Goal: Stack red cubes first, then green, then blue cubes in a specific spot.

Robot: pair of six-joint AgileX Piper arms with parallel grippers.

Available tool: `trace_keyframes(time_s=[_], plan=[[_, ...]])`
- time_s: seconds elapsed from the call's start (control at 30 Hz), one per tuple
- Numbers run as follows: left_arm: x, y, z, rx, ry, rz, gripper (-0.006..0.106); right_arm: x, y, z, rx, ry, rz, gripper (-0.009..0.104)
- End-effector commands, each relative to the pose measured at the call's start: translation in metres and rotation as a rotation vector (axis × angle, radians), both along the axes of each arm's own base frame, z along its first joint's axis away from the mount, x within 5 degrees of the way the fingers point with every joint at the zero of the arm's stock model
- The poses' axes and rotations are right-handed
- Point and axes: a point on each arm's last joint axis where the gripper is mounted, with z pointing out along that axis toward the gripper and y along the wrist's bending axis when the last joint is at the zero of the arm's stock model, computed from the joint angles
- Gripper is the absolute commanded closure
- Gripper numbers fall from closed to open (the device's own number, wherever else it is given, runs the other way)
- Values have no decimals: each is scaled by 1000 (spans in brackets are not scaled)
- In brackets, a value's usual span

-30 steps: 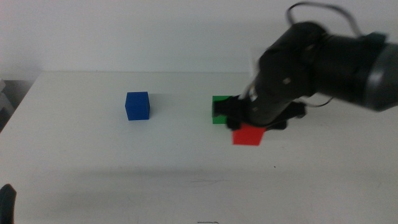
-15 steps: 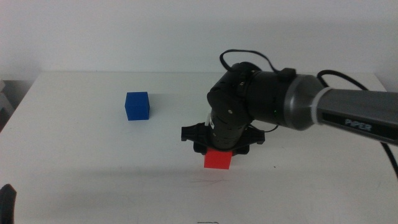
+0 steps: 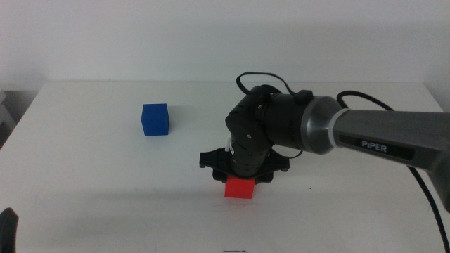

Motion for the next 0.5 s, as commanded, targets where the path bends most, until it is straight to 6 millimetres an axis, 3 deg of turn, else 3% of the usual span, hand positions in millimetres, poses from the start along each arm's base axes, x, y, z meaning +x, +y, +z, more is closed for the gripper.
trace_keyframes(time_s=[0.0, 0.3, 0.4, 0.47], plan=[[-2, 0, 10, -9, -112, -1, 9, 3, 3, 29, 60, -83, 16, 96], [-2, 0, 10, -9, -112, -1, 9, 2, 5, 21, 63, -51, 14, 92], [-2, 0, 10, -9, -112, -1, 9, 2, 5, 21, 61, -50, 20, 85], [-2, 0, 10, -9, -112, -1, 9, 2, 5, 21, 61, -51, 20, 71]])
